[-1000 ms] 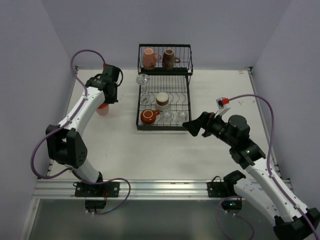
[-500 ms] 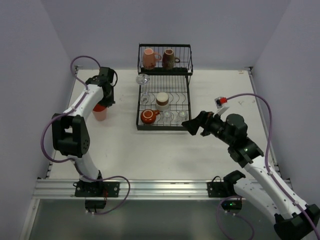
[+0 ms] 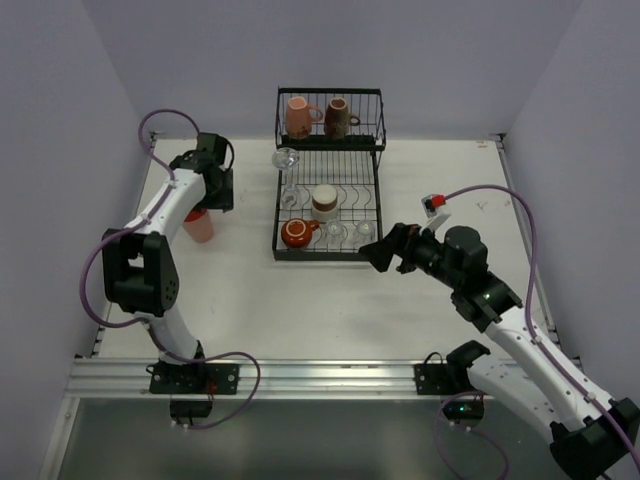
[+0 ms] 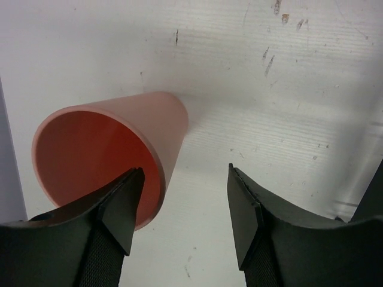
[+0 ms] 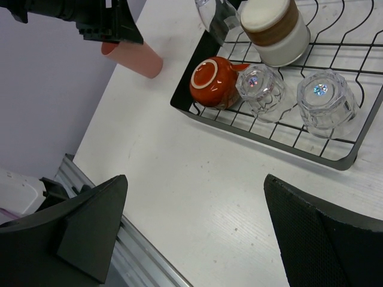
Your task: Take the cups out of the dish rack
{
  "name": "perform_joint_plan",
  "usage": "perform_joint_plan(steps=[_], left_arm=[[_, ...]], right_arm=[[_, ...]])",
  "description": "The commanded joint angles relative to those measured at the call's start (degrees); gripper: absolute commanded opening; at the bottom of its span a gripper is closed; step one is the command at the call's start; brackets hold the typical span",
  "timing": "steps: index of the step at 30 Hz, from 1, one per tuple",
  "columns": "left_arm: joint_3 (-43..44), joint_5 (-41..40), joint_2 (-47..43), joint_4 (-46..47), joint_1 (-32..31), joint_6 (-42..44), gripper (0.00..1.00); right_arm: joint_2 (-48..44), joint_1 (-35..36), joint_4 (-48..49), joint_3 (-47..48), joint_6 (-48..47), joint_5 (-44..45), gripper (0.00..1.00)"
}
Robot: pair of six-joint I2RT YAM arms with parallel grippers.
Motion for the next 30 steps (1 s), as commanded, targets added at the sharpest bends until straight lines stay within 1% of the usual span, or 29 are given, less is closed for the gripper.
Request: perform_joint_plan(steps=[1, 4, 5, 8, 9, 10, 12, 13, 16, 17, 19, 20, 21, 22, 23, 24, 25, 26, 27, 28, 30], left_arm=[[0.2, -1.9, -3.8, 2.3, 0.7, -0.1, 0.65], [0.2, -2.0, -5.3, 2.8, 0.7, -0.4, 0.73], [0.2, -2.1, -5.8, 3.1, 0.7, -0.4, 0.77], [0.9, -2.8, -7.7, 3.5, 0.7, -0.7, 0.84], [1.3, -2.9, -8.8, 3.6, 0.7, -1.0, 0.89], [1.5, -2.9, -9.5, 4.2, 0.7, -1.0, 0.91], [2.2, -2.7, -11.8, 5.0, 0.7, -1.2, 0.97], [2.4, -2.6, -12.5, 5.8, 0.7, -1.3, 1.0], [3.1, -0.9, -16.5, 7.9, 0.7, -2.0, 1.0], [3.1, 0.7, -17.8, 8.8, 0.7, -2.2, 1.0], [2.1, 3.0, -22.4, 11.8, 0.7, -3.0, 1.0], [1.5, 6.2, -24.1, 12.9, 0.6, -3.3, 1.0], [-0.9, 8.5, -28.0, 14.0, 0.5, -4.2, 1.0], [-2.6, 10.9, -30.0, 17.3, 0.6, -4.7, 1.0], [-4.7, 16.3, -32.3, 18.9, 0.4, -5.2, 1.0], [-6.9, 19.4, -36.7, 22.4, 0.3, -6.7, 1.0], [-11.8, 21.7, -38.7, 24.0, 0.3, -7.5, 1.0], [-14.2, 26.8, -40.8, 25.3, 0.0, -8.3, 1.0], [-16.4, 29.2, -44.8, 26.3, -0.1, -10.1, 1.0], [-21.2, 33.7, -46.6, 28.8, -0.3, -11.1, 1.0], [-25.9, 37.9, -52.1, 32.0, -1.1, -13.1, 1.0]], right_arm=[[0.6, 0.7, 2.2, 2.9, -0.8, 1.4, 0.99], [1.0, 1.1, 2.4, 3.2, -1.0, 1.6, 0.99], [1.4, 1.3, 2.5, 3.6, -1.2, 1.6, 0.98], [2.5, 1.7, 2.7, 3.9, -1.6, 1.6, 0.97], [2.9, 2.2, 2.6, 4.4, -1.8, 1.7, 0.95], [3.3, 2.4, 2.7, 4.6, -1.9, 2.1, 0.95], [4.6, 3.0, 2.4, 5.6, -2.7, 2.7, 0.95], [5.1, 3.3, 2.3, 6.0, -3.0, 3.9, 0.93], [7.2, 4.3, 2.2, 7.1, -3.9, 5.5, 0.9], [7.9, 4.7, 1.9, 7.5, -4.3, 6.4, 0.88], [10.1, 5.3, 1.6, 8.7, -4.7, 7.3, 0.82], [10.9, 5.6, 1.5, 9.1, -5.2, 8.4, 0.81], [11.7, 6.5, 1.2, 10.1, -5.5, 9.0, 0.79], [13.4, 6.9, 0.9, 10.5, -5.7, 9.8, 0.76], [14.3, 7.9, 0.8, 11.4, -6.2, 10.5, 0.74], [15.2, 8.4, 0.8, 11.9, -6.3, 12.1, 0.74], [17.1, 8.7, 0.8, 12.4, -6.5, 12.8, 0.74], [18.1, 9.3, 0.6, 13.0, -6.9, 13.5, 0.74], [19.1, 9.5, 0.7, 14.0, -7.2, 14.4, 0.74], [20.4, 9.7, 0.5, 14.7, -7.6, 15.9, 0.73], [24.6, 9.9, -1.0, 17.3, -9.1, 17.9, 0.73]])
